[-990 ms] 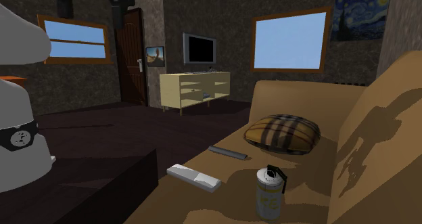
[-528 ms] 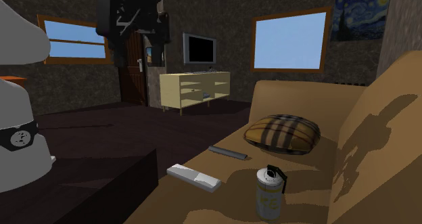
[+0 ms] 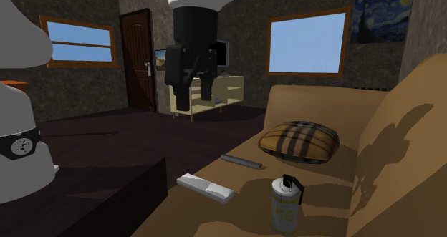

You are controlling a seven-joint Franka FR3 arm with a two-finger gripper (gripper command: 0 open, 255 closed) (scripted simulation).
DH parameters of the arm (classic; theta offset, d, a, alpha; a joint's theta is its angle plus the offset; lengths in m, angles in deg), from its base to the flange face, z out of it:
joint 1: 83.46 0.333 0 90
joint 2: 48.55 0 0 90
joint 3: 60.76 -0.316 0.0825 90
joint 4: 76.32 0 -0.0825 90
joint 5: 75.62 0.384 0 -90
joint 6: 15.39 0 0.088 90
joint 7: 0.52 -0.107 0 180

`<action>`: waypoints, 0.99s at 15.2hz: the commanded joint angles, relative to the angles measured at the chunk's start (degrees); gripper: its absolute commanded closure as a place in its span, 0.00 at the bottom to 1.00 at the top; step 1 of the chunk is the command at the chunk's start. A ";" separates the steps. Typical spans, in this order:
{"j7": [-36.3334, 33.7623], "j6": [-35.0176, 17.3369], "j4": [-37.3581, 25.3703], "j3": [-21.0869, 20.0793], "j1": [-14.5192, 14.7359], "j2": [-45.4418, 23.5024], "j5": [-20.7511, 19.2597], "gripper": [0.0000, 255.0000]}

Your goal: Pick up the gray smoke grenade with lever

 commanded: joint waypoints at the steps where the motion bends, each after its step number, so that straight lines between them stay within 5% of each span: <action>1: -0.98 -3.16 -2.03 -0.71 0.52 -4.73 0.18 0.00; 15: -7.26 -15.39 -22.98 -2.58 4.51 -35.07 -2.01 0.00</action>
